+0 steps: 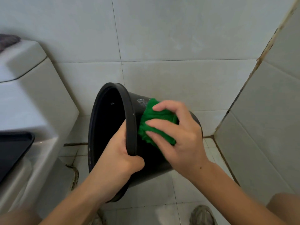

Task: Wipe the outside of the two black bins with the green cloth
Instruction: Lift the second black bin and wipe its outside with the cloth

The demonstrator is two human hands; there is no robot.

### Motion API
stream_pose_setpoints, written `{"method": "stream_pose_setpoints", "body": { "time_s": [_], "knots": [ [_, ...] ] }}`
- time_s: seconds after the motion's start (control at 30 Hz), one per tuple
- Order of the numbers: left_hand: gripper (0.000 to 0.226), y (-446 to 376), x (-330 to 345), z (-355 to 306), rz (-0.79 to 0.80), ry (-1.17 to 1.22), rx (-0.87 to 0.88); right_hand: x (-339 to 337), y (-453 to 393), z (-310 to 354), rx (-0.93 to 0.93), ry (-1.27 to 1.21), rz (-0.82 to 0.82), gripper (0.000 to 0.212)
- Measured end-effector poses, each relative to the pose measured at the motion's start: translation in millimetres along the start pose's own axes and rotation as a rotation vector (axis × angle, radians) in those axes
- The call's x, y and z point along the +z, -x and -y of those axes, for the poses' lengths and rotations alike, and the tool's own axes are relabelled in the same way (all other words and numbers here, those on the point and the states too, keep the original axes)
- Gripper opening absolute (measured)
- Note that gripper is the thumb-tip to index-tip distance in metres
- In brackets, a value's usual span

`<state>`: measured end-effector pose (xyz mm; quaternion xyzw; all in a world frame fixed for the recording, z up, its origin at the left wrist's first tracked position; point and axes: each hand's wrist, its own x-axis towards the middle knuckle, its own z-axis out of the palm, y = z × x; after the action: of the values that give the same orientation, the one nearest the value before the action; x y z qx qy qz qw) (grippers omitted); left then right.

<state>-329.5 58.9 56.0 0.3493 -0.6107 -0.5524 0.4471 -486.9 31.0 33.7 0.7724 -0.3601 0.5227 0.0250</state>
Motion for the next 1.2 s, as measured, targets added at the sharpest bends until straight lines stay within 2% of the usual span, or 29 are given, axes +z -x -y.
{"method": "stream_pose_setpoints", "body": {
  "time_s": [0.1, 0.17, 0.33, 0.43, 0.6, 0.73, 0.9, 0.97, 1.13, 1.2],
  "knots": [
    [0.067, 1, 0, 1, 0.015, -0.01, 0.02, 3, 16, 8, -0.112, -0.019, 0.038, 0.01],
    [0.064, 0, -1, 2, 0.03, -0.036, 0.008, 4, 18, 6, -0.124, -0.015, 0.044, 0.01],
    [0.079, -1, 1, -2, 0.044, -0.127, 0.032, 10, -1, 4, 0.033, -0.017, -0.06, 0.012],
    [0.079, -2, 2, -1, 0.027, -0.143, 0.032, 13, -3, 10, 0.125, -0.055, -0.094, 0.013],
    [0.057, -6, -3, 3, -0.03, -0.077, 0.041, 12, 9, 17, 0.058, -0.073, 0.002, 0.01],
    [0.062, -5, -3, 2, -0.009, -0.086, 0.051, 12, 12, 9, 0.03, -0.073, 0.053, 0.012],
    [0.069, 0, 4, 0, -0.036, -0.019, 0.006, 8, -6, -7, 0.245, -0.077, -0.075, 0.022],
    [0.069, 0, 7, 1, -0.053, -0.012, 0.015, 7, -2, -3, 0.211, -0.038, -0.076, 0.02],
    [0.069, 0, 4, -3, -0.092, 0.006, 0.029, 9, 28, 6, -0.052, -0.007, -0.026, 0.01],
    [0.07, 3, 2, -6, -0.128, 0.009, 0.024, 5, 25, -10, 0.033, 0.035, -0.082, 0.012]
  ]
}}
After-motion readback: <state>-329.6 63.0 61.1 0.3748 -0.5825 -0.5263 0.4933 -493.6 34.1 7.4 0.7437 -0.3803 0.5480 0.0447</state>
